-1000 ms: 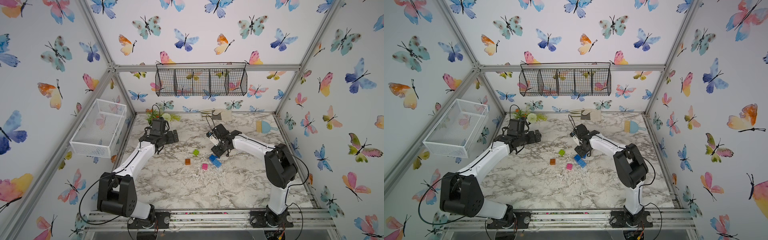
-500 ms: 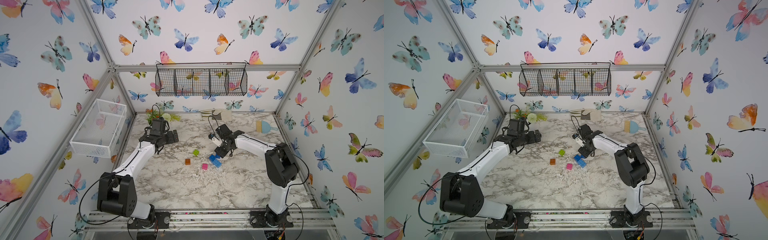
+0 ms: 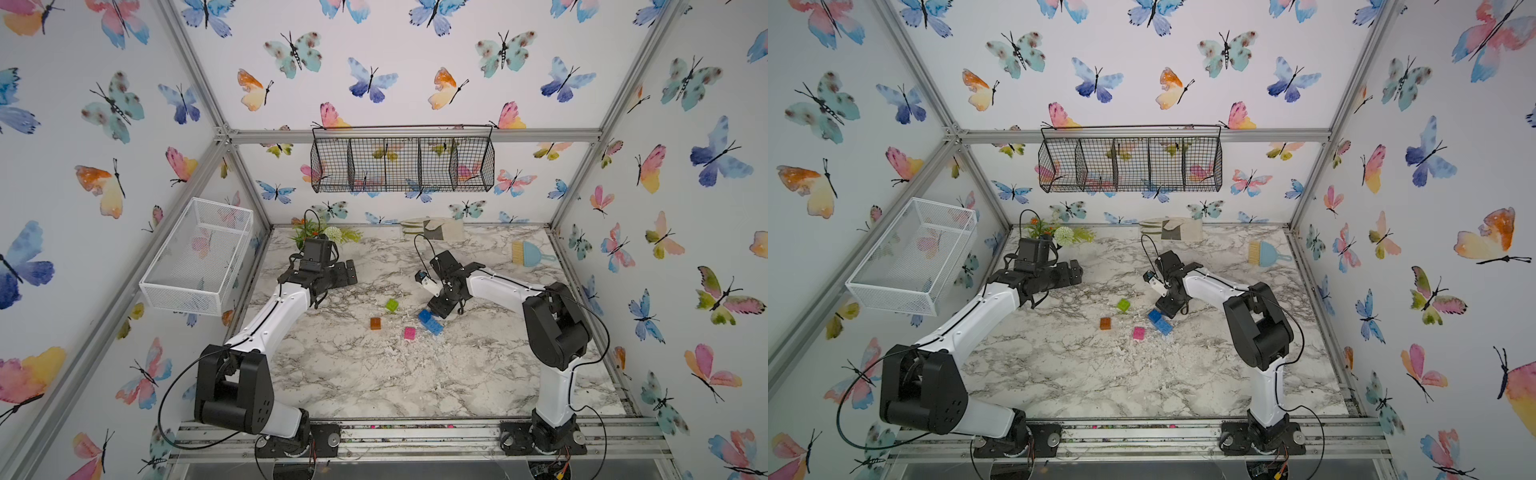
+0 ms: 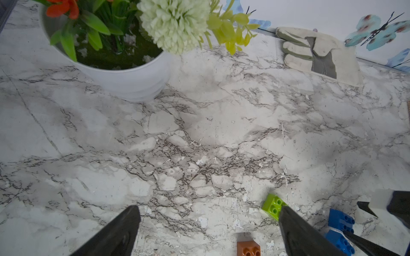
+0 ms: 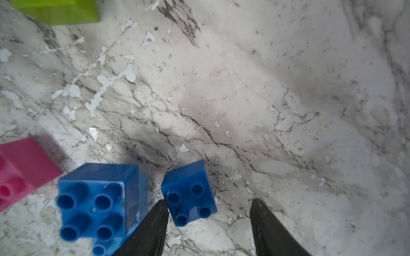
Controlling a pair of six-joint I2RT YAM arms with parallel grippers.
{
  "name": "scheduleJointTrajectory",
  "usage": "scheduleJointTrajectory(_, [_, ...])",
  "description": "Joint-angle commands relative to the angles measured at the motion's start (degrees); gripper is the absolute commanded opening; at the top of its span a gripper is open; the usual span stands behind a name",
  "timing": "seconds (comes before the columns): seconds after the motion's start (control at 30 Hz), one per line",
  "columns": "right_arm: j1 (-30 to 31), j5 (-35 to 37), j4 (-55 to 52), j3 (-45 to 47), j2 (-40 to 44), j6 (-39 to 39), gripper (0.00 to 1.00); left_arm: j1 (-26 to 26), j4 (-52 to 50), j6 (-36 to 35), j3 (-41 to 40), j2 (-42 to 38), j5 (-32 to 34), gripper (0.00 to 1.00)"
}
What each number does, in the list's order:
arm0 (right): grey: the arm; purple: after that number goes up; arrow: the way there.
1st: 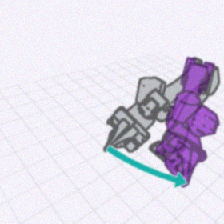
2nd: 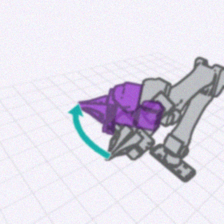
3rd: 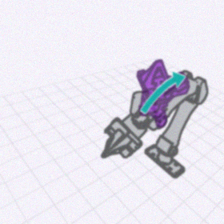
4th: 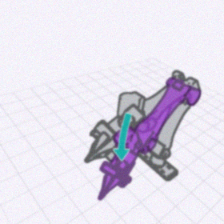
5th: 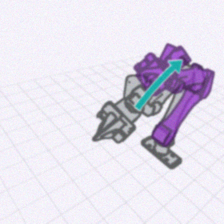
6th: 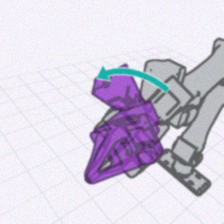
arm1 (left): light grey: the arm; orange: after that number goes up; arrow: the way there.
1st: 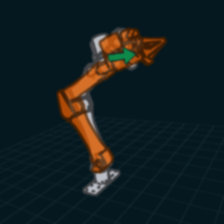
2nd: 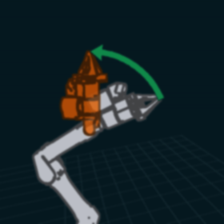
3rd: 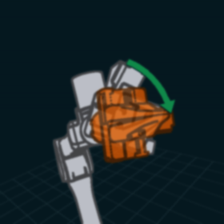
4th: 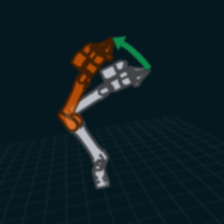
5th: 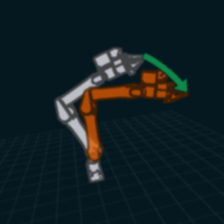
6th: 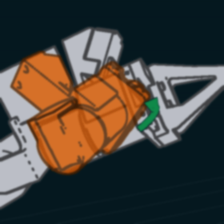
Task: Assemble the letter y with lego
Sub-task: Pick up the lego brick from the center of the board.
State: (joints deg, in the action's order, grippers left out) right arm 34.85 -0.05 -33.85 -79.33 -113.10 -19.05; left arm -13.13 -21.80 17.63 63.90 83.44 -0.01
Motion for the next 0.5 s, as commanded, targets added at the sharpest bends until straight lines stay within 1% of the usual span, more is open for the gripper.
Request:
scheduleJointTrajectory(0.0, [0.1,-1.4,0.2,1.1,0.3,0.1,0.63,0.0,-1.0,0.0,1.2,0.3,1.0,0.98])
scheduleJointTrajectory(0.07, [0.1,-3.0,0.9,1.7,1.9,0.3,0.62,0.0,-1.1,0.0,1.3,0.4,1.0,0.99])
scheduleJointTrajectory(0.13, [0.1,-2.8,1.4,2.1,2.6,0.2,0.63,0.0,-1.1,0.1,1.3,0.5,1.1,0.98])
scheduleJointTrajectory(0.23, [0.1,-1.6,-0.3,0.8,0.7,0.4,0.63,0.0,-1.1,0.0,1.3,0.4,1.0,0.98])
scheduleJointTrajectory(0.47, [0.1,-2.0,-0.3,-0.2,-2.4,0.9,0.62,0.0,-1.1,0.0,1.2,0.3,1.4,0.98])
